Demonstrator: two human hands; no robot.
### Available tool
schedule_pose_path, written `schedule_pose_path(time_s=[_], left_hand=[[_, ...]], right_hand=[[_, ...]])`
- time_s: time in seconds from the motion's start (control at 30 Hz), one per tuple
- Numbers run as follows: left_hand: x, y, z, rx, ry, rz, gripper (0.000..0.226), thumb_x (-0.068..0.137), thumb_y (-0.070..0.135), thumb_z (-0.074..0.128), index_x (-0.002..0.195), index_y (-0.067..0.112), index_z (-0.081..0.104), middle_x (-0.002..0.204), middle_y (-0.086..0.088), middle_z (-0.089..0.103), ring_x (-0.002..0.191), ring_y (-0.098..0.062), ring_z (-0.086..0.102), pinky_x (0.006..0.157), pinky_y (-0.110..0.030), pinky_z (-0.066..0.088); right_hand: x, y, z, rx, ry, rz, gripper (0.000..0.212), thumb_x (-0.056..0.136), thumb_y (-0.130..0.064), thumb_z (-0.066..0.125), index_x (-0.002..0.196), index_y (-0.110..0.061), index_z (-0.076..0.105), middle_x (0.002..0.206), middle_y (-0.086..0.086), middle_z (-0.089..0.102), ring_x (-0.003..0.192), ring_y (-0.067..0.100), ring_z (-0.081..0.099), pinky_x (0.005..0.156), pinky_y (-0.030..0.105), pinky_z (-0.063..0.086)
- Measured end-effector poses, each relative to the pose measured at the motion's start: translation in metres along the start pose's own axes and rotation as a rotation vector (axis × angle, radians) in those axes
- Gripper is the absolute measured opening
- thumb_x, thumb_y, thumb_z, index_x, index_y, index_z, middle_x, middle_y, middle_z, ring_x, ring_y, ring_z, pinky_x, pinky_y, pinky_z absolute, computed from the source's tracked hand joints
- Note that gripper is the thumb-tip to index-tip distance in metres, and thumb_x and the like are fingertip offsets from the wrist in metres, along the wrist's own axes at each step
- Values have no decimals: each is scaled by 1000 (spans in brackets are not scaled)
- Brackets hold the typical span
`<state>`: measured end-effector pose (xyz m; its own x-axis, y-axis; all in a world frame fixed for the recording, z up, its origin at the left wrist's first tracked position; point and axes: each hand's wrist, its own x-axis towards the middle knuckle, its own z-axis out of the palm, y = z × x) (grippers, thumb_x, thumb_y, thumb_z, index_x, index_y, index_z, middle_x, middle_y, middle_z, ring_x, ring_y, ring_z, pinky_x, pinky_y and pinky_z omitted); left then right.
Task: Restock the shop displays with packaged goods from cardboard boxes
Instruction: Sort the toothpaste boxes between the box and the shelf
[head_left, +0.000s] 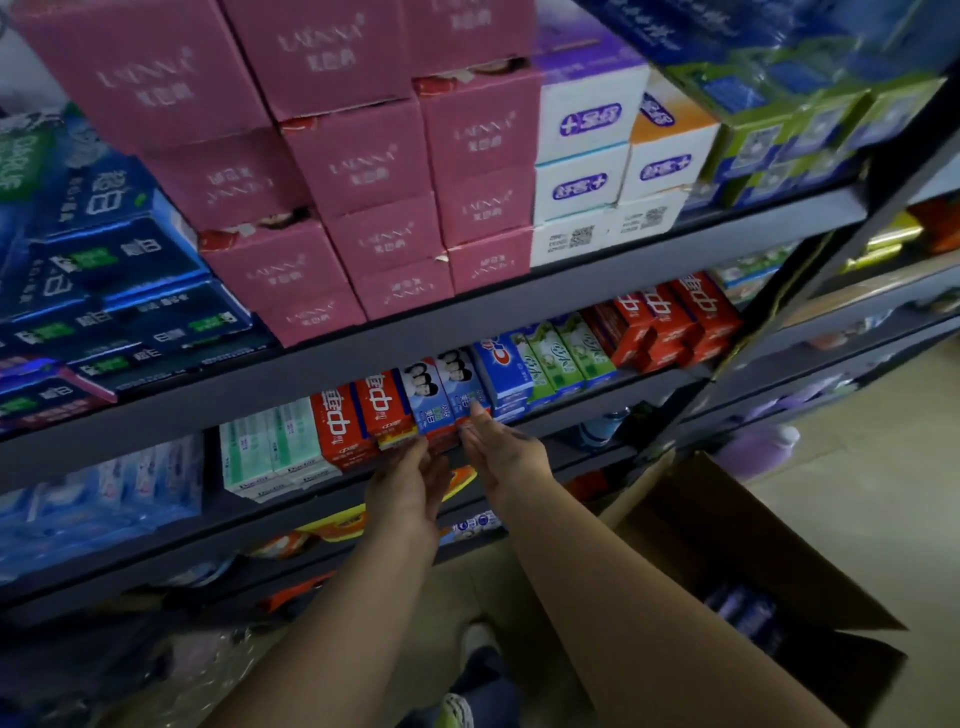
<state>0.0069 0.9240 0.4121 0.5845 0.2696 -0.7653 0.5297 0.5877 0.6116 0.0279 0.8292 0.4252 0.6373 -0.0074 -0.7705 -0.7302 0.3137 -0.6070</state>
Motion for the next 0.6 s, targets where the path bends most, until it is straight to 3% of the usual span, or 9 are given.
schedule_pose_path(time_s=[0.03,0.1,0.17,0.27,0.3,0.37,0.5,0.6], left_hand=[[-1,-3,-1,39,-6,11,6,90,19,62,93,14,60,87,-2,66,80,-14,64,68,-27,52],[-1,-6,-4,96,-14,25,5,91,21,61,91,16,60,90,-1,65,81,-14,64,71,-29,51],[-1,-5,-6,113,-4,22,10,91,23,61,97,15,60,90,0,65,82,-14,64,76,-31,51],[-3,-1,-8,111,-14,-1,22,92,24,60,111,13,57,98,-3,64,84,-17,64,66,-30,50],[-4,0,-8,111,-26,-13,25,92,25,60,114,13,56,100,-4,63,85,-18,63,64,-30,49],[-5,2,-6,127,-61,-29,30,91,28,61,116,13,55,102,-5,63,86,-19,63,63,-31,48],[-2,10,4,165,-104,-65,30,88,30,64,111,11,60,93,-5,69,83,-18,66,63,-31,48],[7,11,6,145,-61,-49,33,86,25,67,115,9,62,98,-10,72,87,-22,69,64,-31,52]], right_hand=[[0,2,-3,148,-53,7,59,76,-60,52,126,-41,27,145,14,42,97,-12,54,102,23,43],[3,17,-19,149,-89,-104,14,98,-32,49,108,-37,41,136,17,51,78,-1,56,100,28,46],[-2,23,-28,86,-80,-139,17,99,-18,50,95,-35,46,133,20,53,74,4,55,99,34,47],[-2,19,-30,62,-73,-168,11,96,-19,55,93,-30,53,131,23,54,71,6,55,96,34,50],[1,17,-28,64,-69,-151,4,96,-21,56,97,-24,58,130,23,55,69,7,55,90,29,54],[10,12,-20,56,-39,-137,16,95,-25,58,101,-10,62,127,22,58,66,9,55,73,24,51],[25,9,-5,47,25,-109,18,90,-26,63,94,-8,65,115,19,64,61,11,56,58,21,49],[28,8,-2,49,74,-117,22,89,-23,65,97,-3,67,103,12,68,61,11,57,52,20,47]])
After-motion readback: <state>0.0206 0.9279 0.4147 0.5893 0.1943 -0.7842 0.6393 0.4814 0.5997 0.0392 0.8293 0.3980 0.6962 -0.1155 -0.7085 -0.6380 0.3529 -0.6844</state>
